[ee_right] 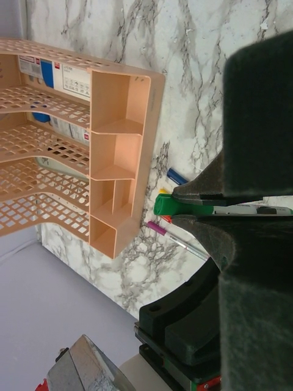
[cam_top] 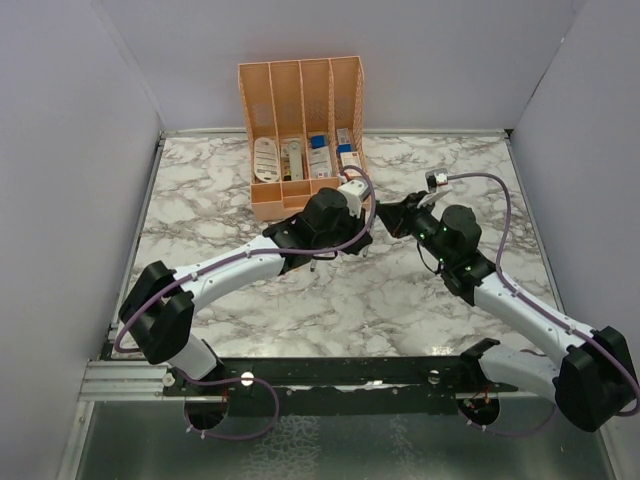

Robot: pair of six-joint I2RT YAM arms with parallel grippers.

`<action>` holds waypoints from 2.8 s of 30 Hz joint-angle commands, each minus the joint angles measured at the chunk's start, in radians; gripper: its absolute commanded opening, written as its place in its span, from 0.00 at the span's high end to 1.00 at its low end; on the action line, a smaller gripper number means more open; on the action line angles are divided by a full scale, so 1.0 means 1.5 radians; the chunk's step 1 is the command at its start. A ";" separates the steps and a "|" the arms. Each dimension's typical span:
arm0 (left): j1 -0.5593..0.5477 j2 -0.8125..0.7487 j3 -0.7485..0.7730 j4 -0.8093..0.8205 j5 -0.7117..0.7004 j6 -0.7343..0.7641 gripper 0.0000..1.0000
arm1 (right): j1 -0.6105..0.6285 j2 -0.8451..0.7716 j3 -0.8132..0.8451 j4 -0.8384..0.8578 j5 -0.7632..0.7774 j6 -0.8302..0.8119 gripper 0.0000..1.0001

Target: Insert the pens into the pen caps

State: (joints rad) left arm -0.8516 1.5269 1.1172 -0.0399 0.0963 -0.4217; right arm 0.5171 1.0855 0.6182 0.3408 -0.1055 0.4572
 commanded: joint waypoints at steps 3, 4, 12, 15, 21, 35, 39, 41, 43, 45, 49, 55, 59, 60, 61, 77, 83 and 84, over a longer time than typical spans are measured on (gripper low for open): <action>0.026 -0.012 0.069 0.109 -0.050 -0.007 1.00 | 0.024 0.031 0.003 -0.170 -0.055 -0.017 0.97; 0.026 -0.010 0.063 0.088 -0.048 -0.012 1.00 | 0.024 0.034 0.014 -0.167 -0.044 -0.016 0.92; 0.026 -0.005 -0.044 0.002 -0.030 -0.086 1.00 | 0.024 0.034 0.107 -0.143 0.053 -0.021 0.54; 0.026 0.017 -0.053 -0.043 -0.042 -0.094 1.00 | 0.024 0.013 0.120 -0.139 0.078 -0.027 0.53; 0.025 0.098 0.001 -0.134 -0.066 -0.092 1.00 | 0.024 -0.032 0.122 -0.175 0.122 -0.046 0.53; 0.055 0.269 0.149 -0.305 -0.131 -0.057 1.00 | 0.024 -0.080 0.104 -0.271 0.186 -0.035 0.53; 0.069 0.277 0.145 -0.305 -0.135 -0.050 0.99 | 0.024 -0.075 0.099 -0.274 0.183 -0.031 0.53; 0.073 0.282 0.148 -0.305 -0.136 -0.047 0.98 | 0.024 -0.070 0.099 -0.274 0.180 -0.029 0.53; 0.077 0.289 0.151 -0.305 -0.134 -0.046 0.97 | 0.024 -0.064 0.100 -0.275 0.177 -0.028 0.53; 0.079 0.300 0.155 -0.305 -0.128 -0.043 0.95 | 0.024 -0.058 0.101 -0.278 0.176 -0.026 0.53; 0.079 0.318 0.174 -0.305 -0.112 -0.041 0.89 | 0.024 -0.053 0.103 -0.281 0.175 -0.022 0.53; 0.080 0.324 0.183 -0.306 -0.103 -0.041 0.72 | 0.024 -0.053 0.101 -0.284 0.174 -0.021 0.53; 0.081 0.312 0.187 -0.309 -0.107 -0.042 0.67 | 0.024 -0.049 0.102 -0.285 0.174 -0.022 0.53; 0.081 0.308 0.189 -0.311 -0.108 -0.042 0.66 | 0.024 -0.048 0.102 -0.284 0.174 -0.022 0.53; 0.081 0.305 0.193 -0.314 -0.108 -0.042 0.66 | 0.024 -0.047 0.103 -0.284 0.173 -0.020 0.53; 0.104 -0.012 0.117 -0.330 -0.261 -0.063 0.64 | -0.046 -0.062 0.070 -0.262 0.266 -0.005 0.49; 0.245 -0.194 -0.013 -0.331 -0.266 -0.049 0.62 | -0.210 -0.051 0.048 -0.264 0.169 0.054 0.48; 0.271 -0.219 -0.030 -0.333 -0.261 -0.037 0.62 | -0.225 -0.048 0.046 -0.262 0.171 0.054 0.48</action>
State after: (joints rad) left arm -0.5819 1.3098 1.1706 -0.5079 -0.2501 -0.5064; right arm 0.2810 1.0061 0.7078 -0.0746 0.2096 0.4786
